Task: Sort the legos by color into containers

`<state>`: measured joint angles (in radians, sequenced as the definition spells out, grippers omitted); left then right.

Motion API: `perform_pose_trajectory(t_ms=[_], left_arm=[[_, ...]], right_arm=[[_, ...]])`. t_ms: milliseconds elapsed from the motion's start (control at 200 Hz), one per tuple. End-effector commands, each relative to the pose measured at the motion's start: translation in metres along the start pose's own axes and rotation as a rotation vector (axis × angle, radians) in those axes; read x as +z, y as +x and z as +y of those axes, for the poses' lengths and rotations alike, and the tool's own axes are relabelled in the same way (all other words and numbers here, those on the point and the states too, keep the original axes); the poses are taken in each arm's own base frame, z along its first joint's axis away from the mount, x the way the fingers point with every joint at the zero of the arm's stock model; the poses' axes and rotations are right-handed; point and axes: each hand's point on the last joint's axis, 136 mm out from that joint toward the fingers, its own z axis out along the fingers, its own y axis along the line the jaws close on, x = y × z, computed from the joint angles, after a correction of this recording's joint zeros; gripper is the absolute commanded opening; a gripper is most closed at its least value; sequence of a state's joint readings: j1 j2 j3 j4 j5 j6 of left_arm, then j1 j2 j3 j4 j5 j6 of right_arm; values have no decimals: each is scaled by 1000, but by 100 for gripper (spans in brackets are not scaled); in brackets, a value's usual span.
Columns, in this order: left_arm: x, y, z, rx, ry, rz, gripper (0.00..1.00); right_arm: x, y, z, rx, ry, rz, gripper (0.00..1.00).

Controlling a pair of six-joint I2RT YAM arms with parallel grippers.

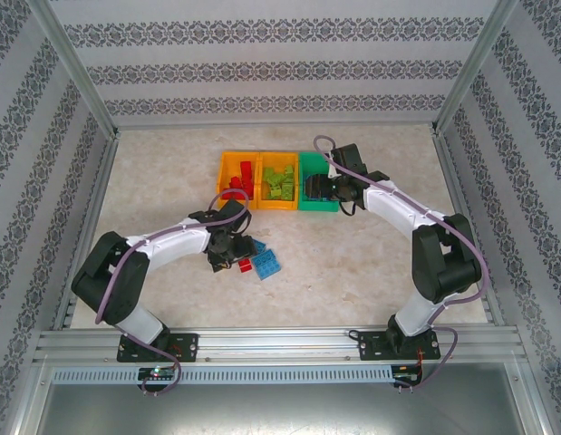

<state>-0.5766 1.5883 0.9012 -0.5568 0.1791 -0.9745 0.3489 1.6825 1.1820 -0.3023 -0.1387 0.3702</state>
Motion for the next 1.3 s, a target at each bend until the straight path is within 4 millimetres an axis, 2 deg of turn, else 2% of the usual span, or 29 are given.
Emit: perform_pose_trajectory(t_ms=[0,175,355,575,674,779,989,1174,1299], left_arm=[[3,0,-6,8,-11,-1,77],[11,3,3,17,-51,6,67],[16,3,15,48,-115,7,47],[13,-3,34,93,-209,-24,40],[9,-7,38,98,-216,-41,37],[1,-14,39,99,-211,-68,34],[-41,-40,22,123,-144,-172,34],[-80,-81,-6,170,-72,-277,34],[-96,-123,-23,186,-33,-334,34]], right_arm=[[-10,-6,-6,-12,17,-32,69],[-9,-4,-7,-8,15,-30,69],[-9,-1,-9,-12,24,-24,70],[-16,8,-3,-39,0,-18,68],[-17,27,11,-112,-23,12,68],[-17,57,25,-170,-25,65,68],[-18,110,57,-235,-96,86,72],[-21,143,78,-296,-143,61,75],[-21,170,93,-325,-218,110,78]])
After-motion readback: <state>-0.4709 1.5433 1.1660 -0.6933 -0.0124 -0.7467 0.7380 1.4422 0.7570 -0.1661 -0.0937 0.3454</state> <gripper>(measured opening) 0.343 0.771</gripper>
